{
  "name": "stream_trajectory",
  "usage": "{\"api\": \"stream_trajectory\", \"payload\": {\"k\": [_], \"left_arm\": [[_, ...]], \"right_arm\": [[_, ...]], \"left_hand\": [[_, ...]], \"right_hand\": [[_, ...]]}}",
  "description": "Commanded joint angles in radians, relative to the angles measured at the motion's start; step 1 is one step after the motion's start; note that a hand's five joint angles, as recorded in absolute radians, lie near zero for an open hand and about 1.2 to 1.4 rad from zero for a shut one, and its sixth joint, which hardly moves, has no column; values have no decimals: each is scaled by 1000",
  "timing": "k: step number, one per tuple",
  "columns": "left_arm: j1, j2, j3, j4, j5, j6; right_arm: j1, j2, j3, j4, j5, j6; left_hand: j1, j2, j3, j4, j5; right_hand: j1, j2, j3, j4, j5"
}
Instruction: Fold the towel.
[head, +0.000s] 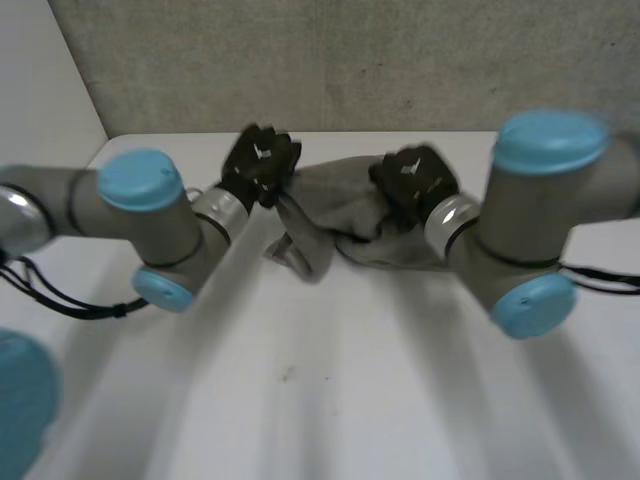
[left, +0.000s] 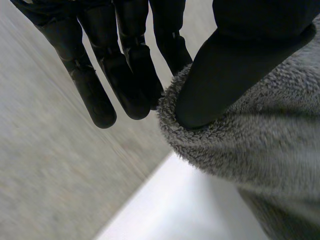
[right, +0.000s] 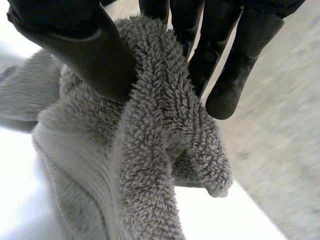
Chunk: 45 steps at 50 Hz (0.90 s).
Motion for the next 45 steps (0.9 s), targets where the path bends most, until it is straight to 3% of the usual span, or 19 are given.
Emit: {"api": "stream_trajectory", "payload": {"k": [1, 5, 8, 10, 19, 27, 31, 32, 34, 38, 39, 40, 41, 42, 43, 45], "left_arm": [[-9, 384, -261, 2, -7, -10], [-17, 644, -421, 2, -45, -39], [-17, 738, -462, 1, -61, -64], [-13, 885, -530, -4, -72, -128], [-15, 931, -619, -16, -64, -197], [-21, 620, -570, -18, -65, -199], [-46, 372, -451, -29, -67, -203], [-55, 300, -408, -30, -67, -208], [-66, 236, -363, -27, -67, -208], [-89, 131, -258, -24, -70, -208], [-98, 90, -207, -24, -78, -208], [-104, 63, -162, -26, -84, -208], [-104, 63, -162, -26, -84, -208], [-104, 49, -128, -29, -88, -206], [-104, 49, -128, -29, -88, -206], [-102, 54, -101, -33, -117, -208]], "right_arm": [[-13, -294, 96, 86, -14, 15], [-15, -381, 109, 153, -27, 16], [-27, -487, 103, 226, -47, 16], [-70, -552, 97, 270, -71, 18], [-157, -550, 53, 322, -94, 19], [-196, -257, -22, 414, -146, 1], [-191, -36, -148, 407, -125, -59], [-191, -36, -148, 407, -125, -59], [-190, 122, -290, 405, -91, -88], [-187, 270, -457, 405, -23, -93], [-185, 333, -536, 402, 19, -96], [-185, 334, -536, 402, 19, -96], [-185, 381, -602, 396, 60, -94], [-184, 412, -646, 390, 99, -96], [-183, 412, -647, 390, 99, -96], [-176, 406, -670, 382, 153, -83]], "left_hand": [[218, 181, 182, 181, 206], [218, 181, 182, 181, 206], [218, 181, 182, 181, 206], [218, 181, 182, 181, 206], [218, 181, 182, 181, 206], [218, 181, 182, 181, 206], [218, 181, 182, 181, 206], [218, 181, 182, 181, 206], [218, 181, 182, 181, 206], [218, 181, 182, 181, 206], [55, 19, 20, 18, 44], [-208, -244, -244, -245, -220], [-211, -247, -246, -248, -222], [-545, -581, -580, -582, -556], [-548, -585, -584, -585, -560], [-926, -962, -961, -963, -937]], "right_hand": [[70, 78, 91, 56, 66], [70, 78, 91, 56, 66], [70, 78, 91, 56, 66], [70, 78, 91, 56, 66], [70, 78, 91, 56, 66], [70, 78, 91, 56, 66], [70, 78, 91, 56, 66], [70, 78, 91, 56, 66], [70, 78, 91, 56, 66], [70, 78, 91, 56, 66], [-176, -168, -155, -191, -180], [-179, -170, -157, -193, -182], [-809, -801, -788, -824, -813], [-1152, -1144, -1131, -1166, -1155], [-1152, -1144, -1131, -1166, -1155], [-1152, -1144, -1131, -1166, -1155]]}}
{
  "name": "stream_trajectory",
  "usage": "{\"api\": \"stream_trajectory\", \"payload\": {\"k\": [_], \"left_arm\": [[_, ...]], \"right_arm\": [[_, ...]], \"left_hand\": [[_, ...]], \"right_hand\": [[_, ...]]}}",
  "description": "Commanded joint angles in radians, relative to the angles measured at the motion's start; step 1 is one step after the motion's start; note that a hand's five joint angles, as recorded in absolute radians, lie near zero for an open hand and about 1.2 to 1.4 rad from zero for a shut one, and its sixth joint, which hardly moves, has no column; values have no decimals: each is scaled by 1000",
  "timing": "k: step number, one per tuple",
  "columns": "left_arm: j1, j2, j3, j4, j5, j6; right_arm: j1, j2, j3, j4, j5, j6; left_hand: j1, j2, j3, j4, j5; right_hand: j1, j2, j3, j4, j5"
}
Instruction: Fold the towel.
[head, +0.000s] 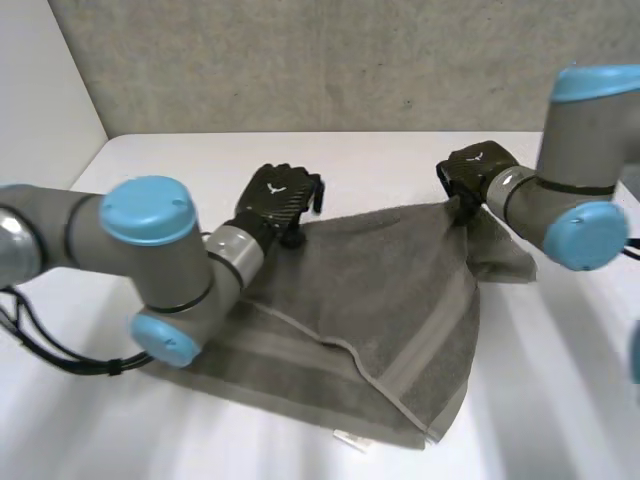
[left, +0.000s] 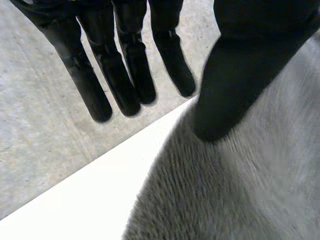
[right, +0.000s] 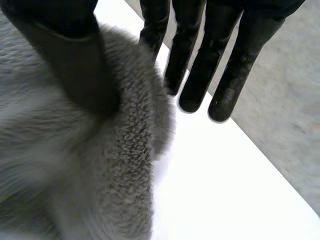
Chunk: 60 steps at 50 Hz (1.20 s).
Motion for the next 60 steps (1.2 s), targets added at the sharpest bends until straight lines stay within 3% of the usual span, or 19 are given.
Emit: {"api": "stream_trajectory", "payload": {"k": [1, 6, 8, 9, 16, 19, 25, 36, 51, 57, 59, 60], "left_arm": [[-11, -52, 126, -7, -41, 0], [12, 43, 86, -27, -101, 1], [57, 139, -11, -45, -131, 1], [58, 140, -12, -45, -131, 1], [140, 377, -292, -29, -125, 4], [150, 402, -339, -21, -125, 4], [154, 448, -471, 22, -127, 4], [159, 435, -506, 65, -130, -3], [165, 431, -541, 120, -131, -3], [165, 428, -547, 128, -131, -3], [165, 427, -549, 137, -131, -3], [165, 427, -549, 137, -131, -3]], "right_arm": [[11, 113, -188, -20, 156, 11], [18, -23, -61, -4, 168, 63], [18, -185, 161, -18, 143, 92], [18, -186, 162, -18, 143, 92], [52, -504, 659, -89, -51, 108], [71, -575, 817, -130, -67, 146], [77, -637, 1069, -231, -68, 295], [75, -704, 1395, -501, -79, 257], [71, -638, 1478, -659, -82, 220], [71, -626, 1479, -681, -79, 218], [68, -624, 1479, -708, -79, 218], [68, -625, 1479, -709, -79, 218]], "left_hand": [[-564, -562, -565, -585, -583], [-585, -583, -586, -606, -604], [-585, -583, -586, -606, -604], [-585, -583, -586, -606, -604], [-585, -583, -586, -606, -604], [-585, -583, -586, -606, -604], [-588, -586, -589, -609, -607], [-588, -586, -589, -609, -607], [-594, -592, -594, -615, -612], [-594, -592, -594, -615, -612], [-594, -592, -594, -615, -612], [-594, -592, -594, -615, -612]], "right_hand": [[-643, -633, -670, -674, -655], [-643, -633, -670, -674, -655], [-643, -633, -670, -674, -655], [-643, -633, -670, -674, -655], [-580, -570, -607, -611, -592], [-595, -585, -622, -625, -607], [-621, -611, -648, -652, -633], [-589, -579, -616, -619, -601], [-460, -450, -487, -490, -472], [-290, -280, -316, -320, -301], [-33, -23, -60, -63, -45], [-31, -21, -58, -61, -43]]}}
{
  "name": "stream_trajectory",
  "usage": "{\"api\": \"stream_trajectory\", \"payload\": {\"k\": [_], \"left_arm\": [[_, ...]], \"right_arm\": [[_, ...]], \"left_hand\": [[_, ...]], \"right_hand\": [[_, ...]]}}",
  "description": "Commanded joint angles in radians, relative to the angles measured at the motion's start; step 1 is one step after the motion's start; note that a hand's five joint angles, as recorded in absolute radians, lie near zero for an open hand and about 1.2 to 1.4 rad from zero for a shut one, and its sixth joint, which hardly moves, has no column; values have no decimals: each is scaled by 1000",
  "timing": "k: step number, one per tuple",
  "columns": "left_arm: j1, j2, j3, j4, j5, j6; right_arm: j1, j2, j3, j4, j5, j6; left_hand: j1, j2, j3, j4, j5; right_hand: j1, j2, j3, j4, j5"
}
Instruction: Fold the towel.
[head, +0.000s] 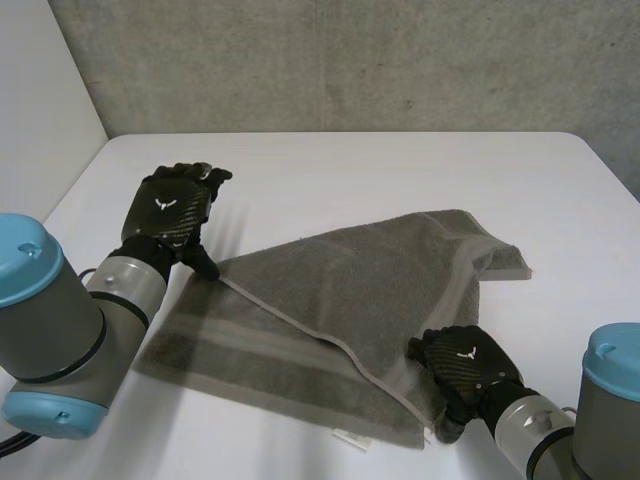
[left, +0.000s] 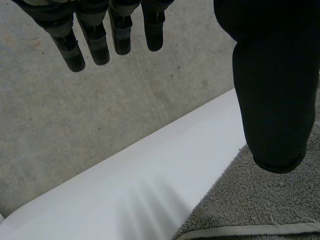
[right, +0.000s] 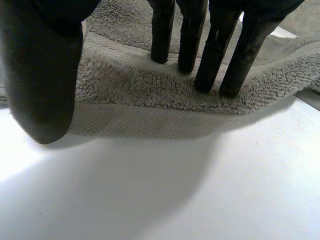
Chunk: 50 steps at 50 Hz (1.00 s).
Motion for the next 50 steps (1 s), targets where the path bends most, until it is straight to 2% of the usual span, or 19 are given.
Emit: {"api": "stream_trajectory", "payload": {"k": [1, 3, 4, 6, 14, 22, 33, 39, 50], "left_arm": [[0, -3, -8, 17, 0, 0], [0, -3, -12, 24, 0, 2], [0, -3, -17, 35, 0, 0], [0, -3, -19, 38, 0, 0], [0, -6, -20, 38, 2, 3], [-2, -66, -19, 37, 9, 11], [-5, -175, 4, 40, 25, 14], [-5, -216, 30, 38, 25, 12], [-6, -231, 35, 14, 41, 8]], "right_arm": [[-6, 5, -1, -49, 4, 0], [-12, -1, -3, -70, 10, 2], [-12, -1, -3, -70, 10, 2], [-12, -4, -6, -76, 11, 2], [-18, -37, -18, -75, 7, 0], [-119, -221, -23, -72, -24, 3], [-358, -395, -27, -21, -248, 19], [-414, -435, -46, 22, -286, 34], [-542, -472, -72, 40, -299, 187]], "left_hand": [[8, 5, 13, 10, 7], [8, 5, 13, 10, 7], [8, 5, 13, 10, 7], [8, 5, 13, 10, 7], [5, 2, 11, 7, 4], [5, 2, 11, 7, 4], [17, 13, 22, 18, 16], [25, 22, 31, 27, 25], [40, 37, 46, 42, 39]], "right_hand": [[400, 413, 408, 404, 426], [644, 657, 652, 648, 670], [645, 658, 653, 649, 671], [849, 861, 857, 853, 875], [850, 862, 858, 854, 876], [850, 862, 858, 854, 876], [850, 862, 858, 854, 876], [850, 862, 858, 854, 876], [850, 862, 858, 854, 876]]}}
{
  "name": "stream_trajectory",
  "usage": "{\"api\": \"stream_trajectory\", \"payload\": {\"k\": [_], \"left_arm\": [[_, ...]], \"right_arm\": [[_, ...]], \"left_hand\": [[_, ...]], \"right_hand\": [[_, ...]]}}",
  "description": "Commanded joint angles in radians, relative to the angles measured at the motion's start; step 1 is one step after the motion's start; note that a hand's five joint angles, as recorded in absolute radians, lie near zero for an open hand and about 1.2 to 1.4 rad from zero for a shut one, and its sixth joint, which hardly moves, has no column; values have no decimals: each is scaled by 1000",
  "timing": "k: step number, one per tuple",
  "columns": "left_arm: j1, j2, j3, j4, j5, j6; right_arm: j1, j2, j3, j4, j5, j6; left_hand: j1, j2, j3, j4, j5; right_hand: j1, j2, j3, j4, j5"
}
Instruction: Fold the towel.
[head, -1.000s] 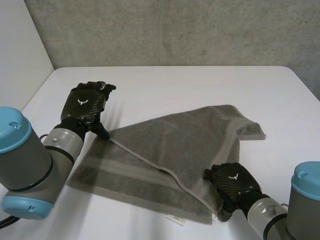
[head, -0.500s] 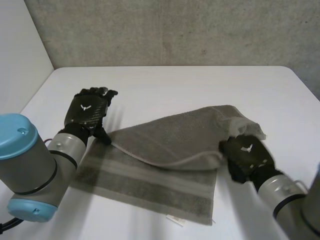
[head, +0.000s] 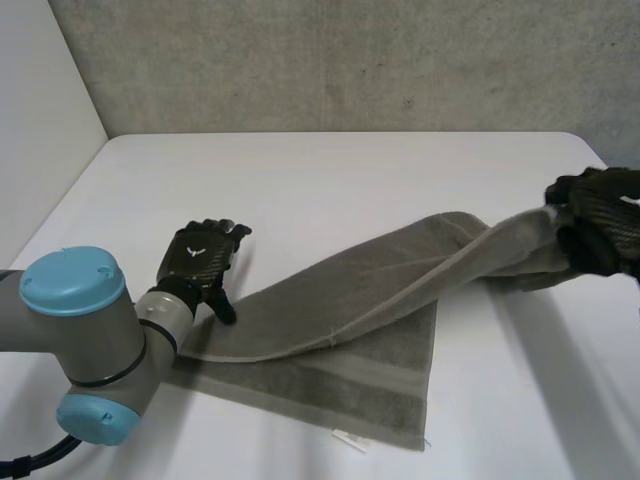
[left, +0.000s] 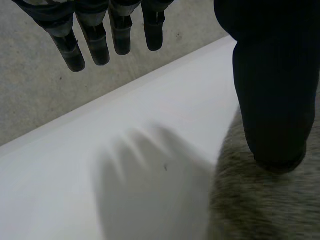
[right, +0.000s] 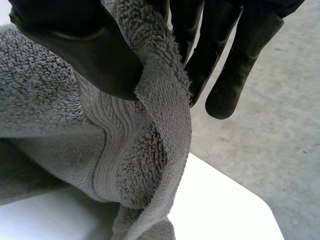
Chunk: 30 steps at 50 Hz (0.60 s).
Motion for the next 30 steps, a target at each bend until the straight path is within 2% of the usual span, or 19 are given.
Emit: {"api": "stream_trajectory", "payload": {"k": [1, 6, 8, 9, 11, 16, 23, 30], "left_arm": [[0, 16, -5, -21, 17, -5], [0, 87, -12, -95, 58, 3], [6, 145, -8, -206, 86, 6], [6, 145, -8, -207, 86, 6], [6, 195, -3, -304, 89, 8], [6, 240, -12, -415, 90, 23], [4, 272, -98, -454, 89, 60], [41, 346, -230, -399, 87, 135]], "right_arm": [[-67, -4, -2, -1, -8, 84], [-59, 19, 8, -5, -10, 80], [-58, 33, 6, -7, -10, 78], [-58, 42, 6, -8, -10, 78], [-59, 48, 1, -8, -10, 77], [-64, 55, -8, -10, -8, 74], [-68, 67, -12, -11, 6, 74], [-67, 96, -15, -11, 6, 74]], "left_hand": [[41, 37, 40, 42, 37], [53, 48, 51, 54, 48], [56, 51, 54, 56, 51], [56, 51, 54, 57, 51], [62, 57, 60, 62, 57], [123, 119, 122, 124, 118], [153, 148, 151, 153, 148], [156, 151, 154, 156, 151]], "right_hand": [[77, 75, 84, 55, 48], [77, 75, 84, 55, 48], [77, 75, 84, 55, 48], [77, 75, 84, 55, 48], [77, 75, 84, 55, 48], [77, 75, 84, 55, 48], [77, 75, 84, 55, 48], [77, 75, 84, 55, 48]]}}
